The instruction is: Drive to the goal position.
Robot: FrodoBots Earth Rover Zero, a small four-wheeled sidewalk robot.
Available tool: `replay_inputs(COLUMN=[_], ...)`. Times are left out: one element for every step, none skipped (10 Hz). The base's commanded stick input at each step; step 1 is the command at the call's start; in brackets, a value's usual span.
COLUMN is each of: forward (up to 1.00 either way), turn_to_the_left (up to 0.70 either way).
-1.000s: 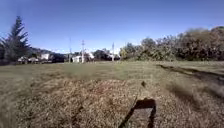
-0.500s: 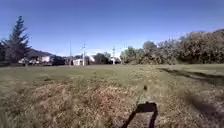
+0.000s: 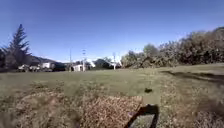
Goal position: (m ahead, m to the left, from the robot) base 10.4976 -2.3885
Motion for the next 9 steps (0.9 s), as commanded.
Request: replay_inputs(forward=[1.0, 1.0, 1.0, 1.0, 1.0, 1.0, 1.0, 1.0, 1.0], turn_to_the_left=[0.0, 0.0, 0.0, 0.0, 0.0, 0.0, 0.0, 0.0, 0.0])
